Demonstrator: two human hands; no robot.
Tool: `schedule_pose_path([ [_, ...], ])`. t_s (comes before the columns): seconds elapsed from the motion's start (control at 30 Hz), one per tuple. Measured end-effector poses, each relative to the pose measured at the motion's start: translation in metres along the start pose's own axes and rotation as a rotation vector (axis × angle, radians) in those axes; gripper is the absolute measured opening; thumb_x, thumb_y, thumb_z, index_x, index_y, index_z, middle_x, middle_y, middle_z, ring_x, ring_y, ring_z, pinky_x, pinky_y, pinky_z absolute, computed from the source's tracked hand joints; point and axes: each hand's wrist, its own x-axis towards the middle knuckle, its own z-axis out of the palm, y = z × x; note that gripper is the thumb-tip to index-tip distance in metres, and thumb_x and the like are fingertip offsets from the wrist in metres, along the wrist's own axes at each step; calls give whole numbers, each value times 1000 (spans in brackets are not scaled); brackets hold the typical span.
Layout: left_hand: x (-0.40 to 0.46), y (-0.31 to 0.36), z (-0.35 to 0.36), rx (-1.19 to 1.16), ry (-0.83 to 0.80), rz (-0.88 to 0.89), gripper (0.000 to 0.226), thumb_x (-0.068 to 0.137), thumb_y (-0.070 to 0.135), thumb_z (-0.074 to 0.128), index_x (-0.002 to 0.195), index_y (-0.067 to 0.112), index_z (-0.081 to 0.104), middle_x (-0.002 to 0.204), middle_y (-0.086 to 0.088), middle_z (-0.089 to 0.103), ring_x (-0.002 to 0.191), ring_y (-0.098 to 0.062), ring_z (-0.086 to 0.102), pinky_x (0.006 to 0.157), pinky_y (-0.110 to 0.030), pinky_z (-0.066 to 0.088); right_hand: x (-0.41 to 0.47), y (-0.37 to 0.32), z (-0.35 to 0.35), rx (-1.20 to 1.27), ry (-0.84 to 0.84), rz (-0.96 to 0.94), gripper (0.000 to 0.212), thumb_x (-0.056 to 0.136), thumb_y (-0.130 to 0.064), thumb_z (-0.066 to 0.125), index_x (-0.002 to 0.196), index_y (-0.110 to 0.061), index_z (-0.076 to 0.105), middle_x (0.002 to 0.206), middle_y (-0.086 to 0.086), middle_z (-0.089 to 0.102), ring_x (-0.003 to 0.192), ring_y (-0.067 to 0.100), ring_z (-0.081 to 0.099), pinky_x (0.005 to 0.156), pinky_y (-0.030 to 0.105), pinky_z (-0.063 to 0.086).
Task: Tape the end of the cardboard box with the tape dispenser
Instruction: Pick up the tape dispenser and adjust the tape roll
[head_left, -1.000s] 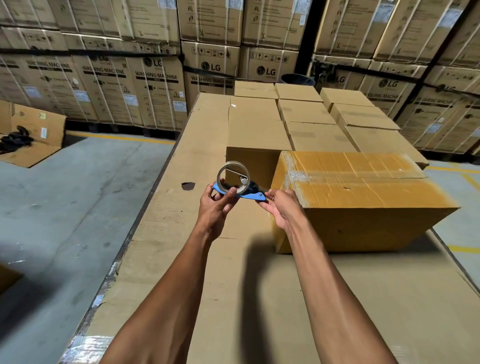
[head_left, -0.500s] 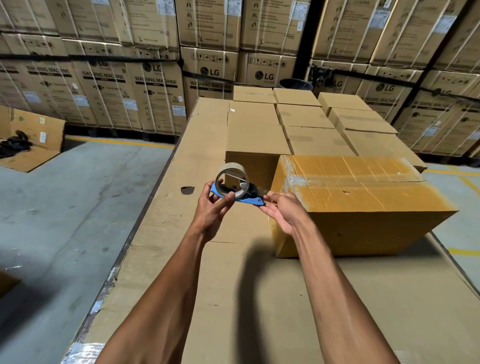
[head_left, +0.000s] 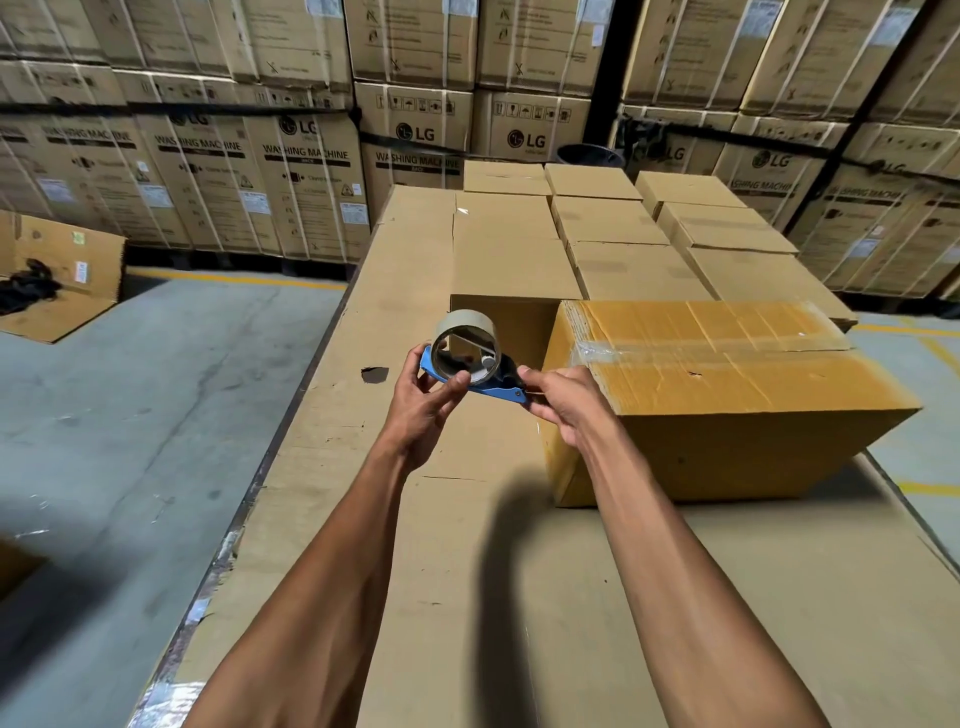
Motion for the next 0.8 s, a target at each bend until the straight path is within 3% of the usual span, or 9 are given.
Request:
schedule_pose_path([
  [0.17, 4, 2, -2, 5, -3, -15, 73, 72, 10, 97, 132, 34, 63, 135, -10, 77, 131, -27, 73, 108, -36, 61, 5, -4, 0, 15, 21, 19, 19, 96, -12, 78, 106, 3, 71, 101, 15, 80, 86, 21, 81, 77, 33, 67],
  [0.37, 9, -1, -4, 69, -14, 1, 75, 81, 2, 91, 144, 23, 58, 141, -16, 72, 134, -31, 71, 111, -38, 59, 16, 6, 3, -73, 148, 7, 16, 96, -16, 78, 98, -1, 74, 90, 10, 82, 78, 20, 82, 91, 45, 66],
  [0.47, 11, -1, -3, 87, -11, 4, 75, 75, 7, 96, 139, 26, 62, 134, -11, 76, 132, -29, 72, 109, -36, 60, 20, 9, 4, -139, 210, -29, 18, 96, -20, 77, 87, -4, 75, 83, 6, 81, 78, 21, 82, 91, 49, 66],
  [0.57, 12, -2, -3, 80, -12, 11, 74, 78, 4, 93, 140, 24, 60, 140, -18, 70, 132, -30, 71, 110, -35, 59, 22, 10, 4, -129, 242, -50, 21, 98, -18, 75, 80, -8, 73, 84, 9, 82, 76, 20, 82, 87, 45, 67],
  [0.7, 12, -3, -5, 72, -22, 17, 73, 83, -1, 87, 145, 20, 55, 141, -20, 69, 131, -29, 71, 110, -34, 59, 20, 8, 4, -19, 210, -18, 9, 100, -13, 71, 95, -6, 72, 93, 8, 81, 80, 18, 80, 85, 39, 67],
  [0.8, 14, -2, -7, 66, -9, 12, 73, 87, -6, 84, 149, 17, 52, 139, -18, 71, 133, -31, 71, 110, -36, 59, 16, 6, 3, 105, 172, 6, 11, 102, -4, 65, 93, -7, 69, 90, 6, 78, 80, 17, 78, 82, 37, 66],
])
